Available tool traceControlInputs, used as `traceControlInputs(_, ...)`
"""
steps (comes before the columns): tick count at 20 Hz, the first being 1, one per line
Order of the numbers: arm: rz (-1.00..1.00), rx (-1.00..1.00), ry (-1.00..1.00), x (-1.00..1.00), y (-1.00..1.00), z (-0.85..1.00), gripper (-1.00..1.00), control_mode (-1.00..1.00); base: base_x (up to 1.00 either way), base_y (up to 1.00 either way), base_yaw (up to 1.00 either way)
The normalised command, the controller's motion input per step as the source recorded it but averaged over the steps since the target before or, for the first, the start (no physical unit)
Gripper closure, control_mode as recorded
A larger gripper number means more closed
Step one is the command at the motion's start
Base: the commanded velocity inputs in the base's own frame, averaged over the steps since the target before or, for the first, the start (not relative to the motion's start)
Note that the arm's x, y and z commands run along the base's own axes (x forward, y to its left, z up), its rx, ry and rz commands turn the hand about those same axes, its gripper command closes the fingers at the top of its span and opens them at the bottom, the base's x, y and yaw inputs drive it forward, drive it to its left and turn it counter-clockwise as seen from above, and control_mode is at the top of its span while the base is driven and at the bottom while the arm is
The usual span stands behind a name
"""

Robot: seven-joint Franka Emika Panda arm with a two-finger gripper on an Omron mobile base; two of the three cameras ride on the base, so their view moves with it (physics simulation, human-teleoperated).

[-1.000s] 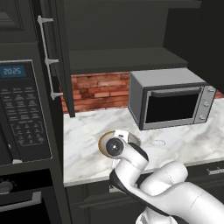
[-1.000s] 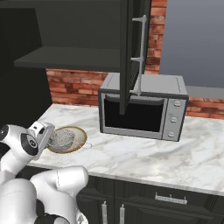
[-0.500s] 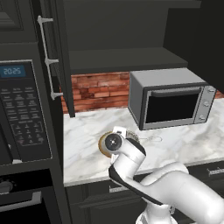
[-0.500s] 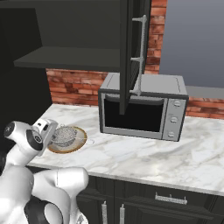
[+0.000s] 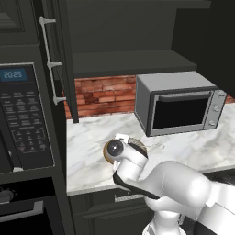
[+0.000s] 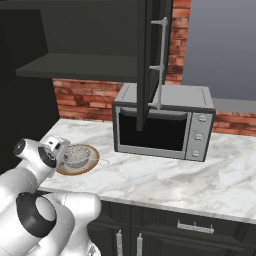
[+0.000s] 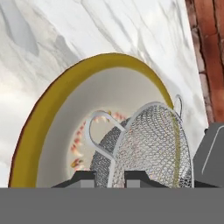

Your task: Open the cabinet and setup a tea strainer by placing it in the bowl upright.

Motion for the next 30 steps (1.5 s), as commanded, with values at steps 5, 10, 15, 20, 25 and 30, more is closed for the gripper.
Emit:
traceControlInputs(5, 0.0, 0.0, 0.0, 0.21, 0.05, -0.23, 1.0, -1.0, 0.0, 0.0, 0.0)
traceControlInputs(10, 0.0, 0.0, 0.0, 0.07, 0.14, -0.15, 1.0, -1.0, 0.0, 0.0, 0.0)
traceControlInputs(15, 0.0, 0.02, 0.02, 0.0, 0.07, -0.17, 1.0, -1.0, 0.0, 0.0, 0.0)
traceControlInputs(20, 0.0, 0.01, 0.01, 0.0, 0.0, -0.07, -1.0, -1.0, 0.0, 0.0, 0.0)
traceControlInputs(25, 0.0, 0.0, 0.0, 0.0, 0.0, 0.0, -1.0, -1.0, 0.0, 0.0, 0.0)
traceControlInputs(30, 0.0, 0.0, 0.0, 0.0, 0.0, 0.02, -1.0, -1.0, 0.0, 0.0, 0.0)
